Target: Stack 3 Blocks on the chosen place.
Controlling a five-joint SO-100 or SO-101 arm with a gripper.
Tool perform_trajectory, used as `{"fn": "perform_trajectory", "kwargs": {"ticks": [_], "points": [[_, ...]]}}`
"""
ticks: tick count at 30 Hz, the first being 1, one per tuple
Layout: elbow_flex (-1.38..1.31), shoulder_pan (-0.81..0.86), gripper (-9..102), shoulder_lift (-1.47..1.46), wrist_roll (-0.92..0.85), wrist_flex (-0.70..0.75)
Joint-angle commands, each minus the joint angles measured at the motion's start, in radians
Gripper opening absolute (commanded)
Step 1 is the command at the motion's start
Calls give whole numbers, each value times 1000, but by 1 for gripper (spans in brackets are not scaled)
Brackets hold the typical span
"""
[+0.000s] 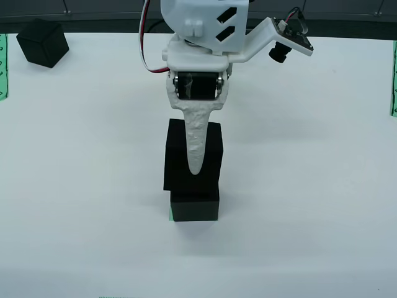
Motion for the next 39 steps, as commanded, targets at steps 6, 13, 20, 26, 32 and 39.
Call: {"fn": "perform_trajectory", "kwargs": {"ticks": [6, 13, 20, 26, 32, 39], "points": [[-43, -38, 24, -14, 17, 3], [3, -34, 24, -15, 18, 3], [12, -11, 24, -14, 15, 3], [25, 9, 24, -14, 5, 3], [34, 23, 24, 32, 2, 3], [61, 23, 24, 38, 2, 3]]}}
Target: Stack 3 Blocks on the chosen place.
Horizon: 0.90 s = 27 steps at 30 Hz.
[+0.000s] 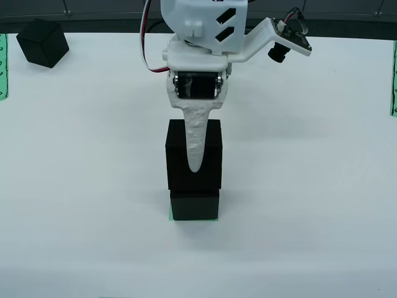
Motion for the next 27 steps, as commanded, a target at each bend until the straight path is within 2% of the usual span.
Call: {"fn": "perform_trajectory", "kwargs": {"ticks": [1, 6, 11, 27], "points": [[2, 9, 24, 12, -9, 11], [-12, 8, 25, 3, -9, 11], [-17, 9, 33, -12, -9, 11], [-87, 14, 35, -60, -9, 11]]}}
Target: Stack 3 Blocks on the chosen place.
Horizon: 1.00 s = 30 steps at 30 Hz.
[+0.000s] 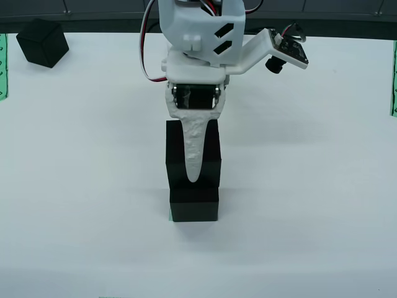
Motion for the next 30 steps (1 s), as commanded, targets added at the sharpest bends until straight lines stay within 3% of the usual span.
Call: {"fn": "perform_trajectory", "kwargs": {"ticks": [1, 15, 26, 30], "points": [[-64, 12, 35, -5, -8, 6], [-84, 18, 35, 8, -18, 6], [-12, 58, 35, 241, -110, 5], [58, 95, 35, 371, -235, 5]]}}
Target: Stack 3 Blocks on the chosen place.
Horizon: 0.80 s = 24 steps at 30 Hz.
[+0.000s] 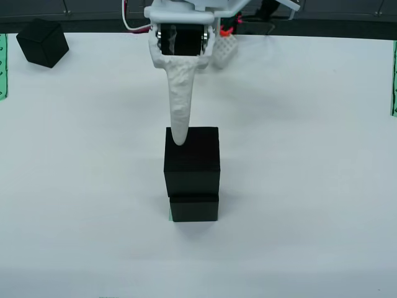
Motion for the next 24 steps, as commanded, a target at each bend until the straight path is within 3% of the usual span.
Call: {"fn": "perform_trajectory", "kwargs": {"ticks": [1, 6, 12, 18, 24], "points": [[49, 41, 35, 138, -120, 3], [199, 224, 35, 249, -465, -2], [295, 569, 35, 259, -862, -6], [423, 925, 35, 261, -1233, -107], [512, 1180, 35, 245, -1523, -236]]}}
